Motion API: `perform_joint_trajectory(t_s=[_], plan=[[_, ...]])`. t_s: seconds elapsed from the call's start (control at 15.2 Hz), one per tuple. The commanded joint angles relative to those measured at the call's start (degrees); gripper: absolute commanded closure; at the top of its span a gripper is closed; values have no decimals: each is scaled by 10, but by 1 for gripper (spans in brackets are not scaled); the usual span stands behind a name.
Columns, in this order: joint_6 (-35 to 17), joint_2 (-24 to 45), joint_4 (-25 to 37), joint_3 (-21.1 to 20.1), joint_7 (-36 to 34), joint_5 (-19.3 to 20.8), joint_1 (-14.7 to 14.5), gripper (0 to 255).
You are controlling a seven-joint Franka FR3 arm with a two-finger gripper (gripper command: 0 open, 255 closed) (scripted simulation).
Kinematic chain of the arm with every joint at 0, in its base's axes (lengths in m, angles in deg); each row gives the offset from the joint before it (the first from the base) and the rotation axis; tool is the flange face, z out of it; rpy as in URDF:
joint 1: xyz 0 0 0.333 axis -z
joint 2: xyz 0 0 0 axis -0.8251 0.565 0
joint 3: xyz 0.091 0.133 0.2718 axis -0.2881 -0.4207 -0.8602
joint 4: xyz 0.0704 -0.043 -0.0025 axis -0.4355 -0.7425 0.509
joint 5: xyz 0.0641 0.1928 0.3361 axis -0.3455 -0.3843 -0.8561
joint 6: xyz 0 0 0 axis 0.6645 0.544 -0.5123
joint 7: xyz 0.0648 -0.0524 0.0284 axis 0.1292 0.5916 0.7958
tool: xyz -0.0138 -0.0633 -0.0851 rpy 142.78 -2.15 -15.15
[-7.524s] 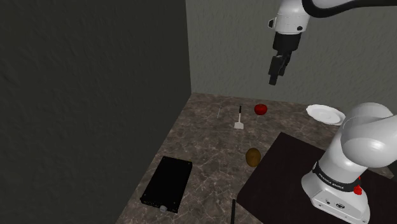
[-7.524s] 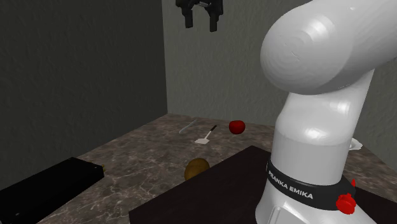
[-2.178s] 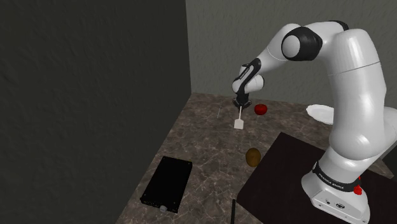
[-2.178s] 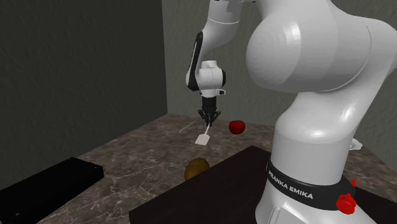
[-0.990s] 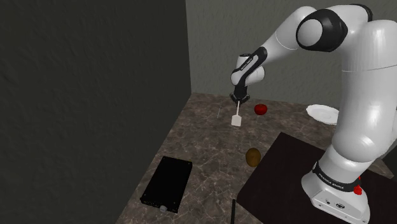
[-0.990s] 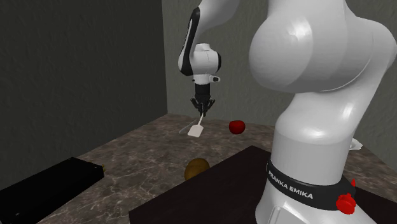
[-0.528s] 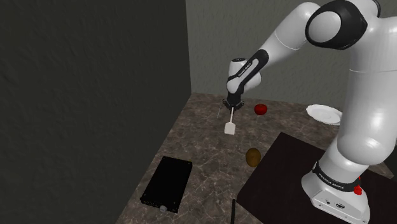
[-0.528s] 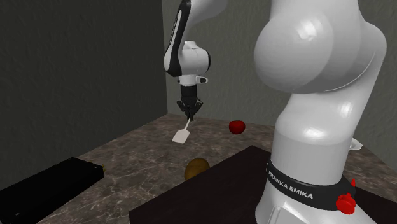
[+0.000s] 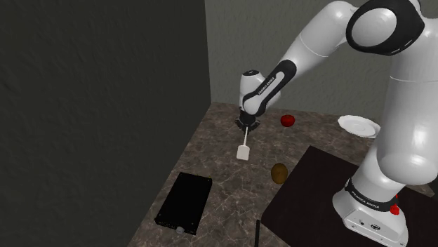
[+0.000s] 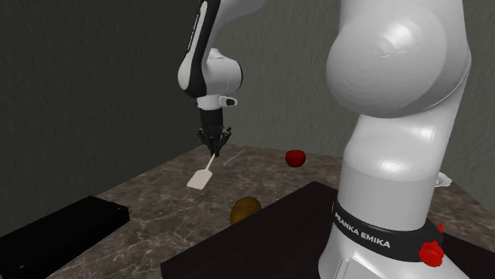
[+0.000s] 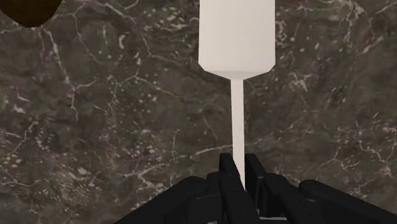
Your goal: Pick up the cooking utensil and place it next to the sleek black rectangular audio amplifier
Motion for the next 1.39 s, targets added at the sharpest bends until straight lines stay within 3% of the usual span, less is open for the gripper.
perform_joint_trajectory(t_s=[0.0,0.79,1.32], plan=[[0,-5,-7,-6,-33,6,-21,255],[22,6,15,-50,-219,32,-143,255],[-30,62,19,-46,-226,38,-145,255]])
